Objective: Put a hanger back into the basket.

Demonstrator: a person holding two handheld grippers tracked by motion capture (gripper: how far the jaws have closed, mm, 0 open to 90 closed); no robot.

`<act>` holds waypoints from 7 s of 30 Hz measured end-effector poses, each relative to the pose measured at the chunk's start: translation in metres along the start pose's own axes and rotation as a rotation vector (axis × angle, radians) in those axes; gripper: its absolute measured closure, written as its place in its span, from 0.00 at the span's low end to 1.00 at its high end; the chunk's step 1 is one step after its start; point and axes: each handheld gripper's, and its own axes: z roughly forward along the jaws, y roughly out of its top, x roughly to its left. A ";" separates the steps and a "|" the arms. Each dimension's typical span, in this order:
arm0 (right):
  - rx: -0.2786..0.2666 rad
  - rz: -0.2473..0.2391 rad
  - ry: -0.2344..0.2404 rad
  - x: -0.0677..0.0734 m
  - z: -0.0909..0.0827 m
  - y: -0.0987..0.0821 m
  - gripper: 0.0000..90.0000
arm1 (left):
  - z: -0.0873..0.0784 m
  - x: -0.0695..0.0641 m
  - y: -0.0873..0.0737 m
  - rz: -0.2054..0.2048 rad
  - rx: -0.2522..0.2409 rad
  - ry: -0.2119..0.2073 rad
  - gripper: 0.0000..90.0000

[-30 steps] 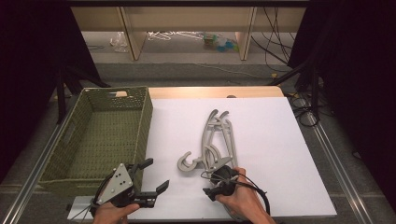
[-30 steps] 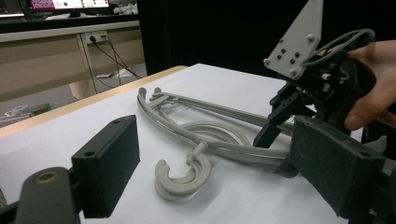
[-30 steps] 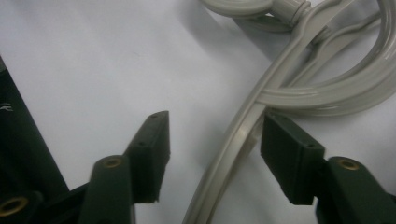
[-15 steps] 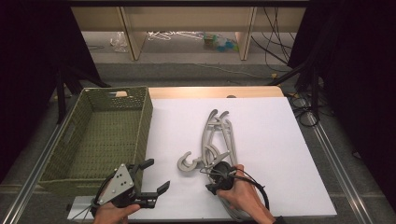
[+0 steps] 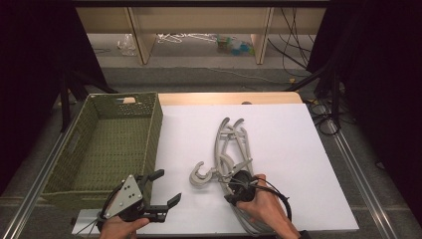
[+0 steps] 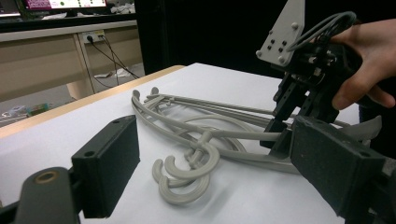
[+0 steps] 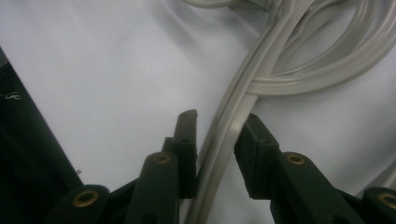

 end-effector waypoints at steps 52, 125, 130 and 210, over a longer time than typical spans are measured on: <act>-0.029 -0.375 0.225 -0.015 -0.080 -0.036 0.91 | 0.082 -0.024 -0.018 0.431 0.324 -0.176 0.38; -0.293 -0.182 0.067 -0.008 -0.047 -0.060 0.28 | -0.026 0.083 0.144 -0.246 0.183 0.099 0.88; -0.288 -0.184 0.071 -0.006 -0.044 -0.060 0.28 | -0.048 0.113 0.142 -0.252 0.203 0.200 0.88; -0.285 -0.168 0.077 -0.011 -0.040 -0.063 0.28 | -0.068 0.227 0.021 -0.313 0.553 0.591 0.58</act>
